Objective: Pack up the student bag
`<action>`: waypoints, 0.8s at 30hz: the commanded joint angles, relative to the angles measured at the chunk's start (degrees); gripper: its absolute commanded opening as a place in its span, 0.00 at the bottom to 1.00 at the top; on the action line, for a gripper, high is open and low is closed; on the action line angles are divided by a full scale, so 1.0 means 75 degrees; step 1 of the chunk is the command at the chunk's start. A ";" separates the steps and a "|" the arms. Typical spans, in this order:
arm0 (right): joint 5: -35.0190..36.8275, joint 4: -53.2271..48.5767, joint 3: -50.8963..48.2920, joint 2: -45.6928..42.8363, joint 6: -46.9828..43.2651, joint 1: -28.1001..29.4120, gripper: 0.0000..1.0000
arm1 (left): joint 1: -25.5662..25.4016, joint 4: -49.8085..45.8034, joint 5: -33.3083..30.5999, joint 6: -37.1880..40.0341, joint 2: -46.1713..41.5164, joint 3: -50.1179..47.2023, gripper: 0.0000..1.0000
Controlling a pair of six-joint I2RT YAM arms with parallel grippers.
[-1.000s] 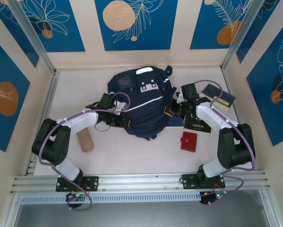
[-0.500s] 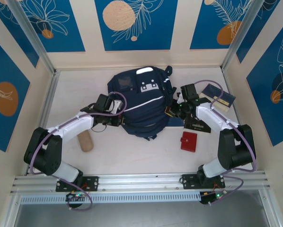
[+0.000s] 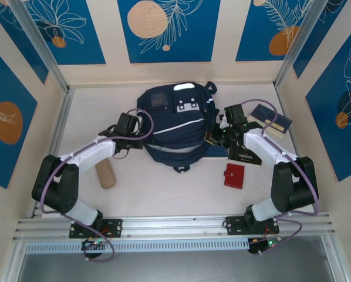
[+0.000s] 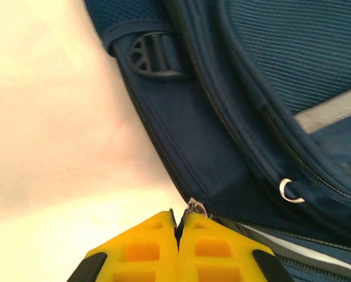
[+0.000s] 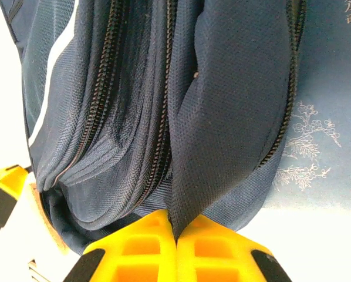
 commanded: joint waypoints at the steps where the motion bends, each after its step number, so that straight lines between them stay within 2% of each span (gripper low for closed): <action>1: 0.0175 -0.0085 0.0073 0.0019 -0.0081 -0.0126 0.00 | 0.0590 0.0149 -0.1276 0.0010 0.0372 0.0376 0.00; 3: 0.0152 -0.0084 0.0115 0.0098 -0.0083 -0.0127 0.00 | 0.0746 0.0233 -0.1124 0.0066 0.0606 0.0470 0.00; 8: 0.0170 -0.0101 0.0156 0.0159 -0.0107 -0.0174 0.00 | 0.1010 0.0655 0.0468 0.0937 0.0832 0.0408 0.00; 11: 0.0257 -0.0134 0.0145 0.0080 -0.0061 -0.0254 0.00 | 0.1054 0.0882 0.0698 0.1328 0.0590 0.0154 0.00; 15: 0.0310 -0.0149 0.0120 -0.0056 0.0003 -0.0406 0.00 | 0.1119 0.1555 0.0558 0.1347 0.0053 -0.0443 0.00; 21: 0.0306 -0.0245 0.0168 -0.0171 -0.0013 -0.0496 0.00 | 0.1162 0.1939 -0.0494 0.0393 -0.0276 -0.0773 0.00; 24: 0.0293 -0.0240 0.0150 -0.0139 -0.0016 -0.0511 0.00 | 0.1209 0.2261 -0.0251 -0.0043 -0.0140 -0.0779 0.00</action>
